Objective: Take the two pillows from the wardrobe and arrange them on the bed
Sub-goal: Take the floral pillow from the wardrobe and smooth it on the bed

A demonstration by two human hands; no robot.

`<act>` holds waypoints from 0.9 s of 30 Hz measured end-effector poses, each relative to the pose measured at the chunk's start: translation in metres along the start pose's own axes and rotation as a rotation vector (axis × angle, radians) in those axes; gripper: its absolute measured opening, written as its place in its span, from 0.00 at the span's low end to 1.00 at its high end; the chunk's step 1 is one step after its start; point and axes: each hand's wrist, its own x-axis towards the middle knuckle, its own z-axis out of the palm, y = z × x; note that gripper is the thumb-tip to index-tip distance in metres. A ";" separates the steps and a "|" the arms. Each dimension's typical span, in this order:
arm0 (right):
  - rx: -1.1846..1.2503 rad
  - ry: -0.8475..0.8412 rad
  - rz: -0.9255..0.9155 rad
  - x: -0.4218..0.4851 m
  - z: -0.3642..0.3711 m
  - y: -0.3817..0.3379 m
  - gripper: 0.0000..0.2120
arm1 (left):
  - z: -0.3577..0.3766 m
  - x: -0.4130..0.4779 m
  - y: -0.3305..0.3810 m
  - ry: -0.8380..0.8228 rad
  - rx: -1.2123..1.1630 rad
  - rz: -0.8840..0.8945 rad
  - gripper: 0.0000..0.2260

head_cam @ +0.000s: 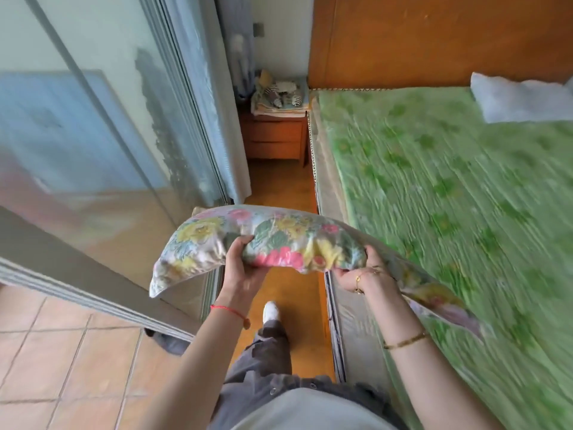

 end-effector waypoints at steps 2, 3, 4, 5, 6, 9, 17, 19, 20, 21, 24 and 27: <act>0.004 -0.015 -0.001 0.012 0.033 -0.008 0.21 | 0.016 0.035 0.017 -0.022 0.033 -0.017 0.12; 0.009 -0.019 -0.007 0.018 0.052 -0.012 0.21 | 0.025 0.055 0.026 -0.028 0.049 -0.030 0.13; 0.014 -0.027 -0.018 0.023 0.070 -0.016 0.19 | 0.035 0.074 0.035 -0.040 0.059 -0.045 0.13; 0.022 -0.041 -0.029 0.029 0.086 -0.021 0.17 | 0.044 0.092 0.043 -0.051 0.066 -0.057 0.15; 0.031 -0.054 -0.034 0.034 0.103 -0.027 0.15 | 0.054 0.110 0.052 -0.067 0.073 -0.068 0.16; 0.089 -0.050 -0.036 0.046 0.146 -0.042 0.13 | 0.079 0.160 0.072 -0.089 0.087 -0.093 0.17; 0.183 -0.040 -0.003 0.092 0.244 -0.102 0.14 | 0.151 0.281 0.093 -0.109 0.157 -0.173 0.16; 0.194 -0.031 -0.013 0.100 0.258 -0.112 0.13 | 0.161 0.301 0.094 -0.113 0.164 -0.182 0.15; 0.195 -0.030 -0.014 0.107 0.269 -0.121 0.12 | 0.169 0.315 0.095 -0.117 0.174 -0.186 0.14; 0.193 -0.025 -0.010 0.115 0.282 -0.132 0.12 | 0.179 0.332 0.095 -0.111 0.191 -0.194 0.15; 0.215 -0.011 -0.011 0.138 0.323 -0.163 0.13 | 0.208 0.387 0.095 -0.101 0.204 -0.201 0.15; 0.256 -0.004 -0.012 0.157 0.367 -0.199 0.14 | 0.245 0.440 0.094 -0.120 0.219 -0.218 0.16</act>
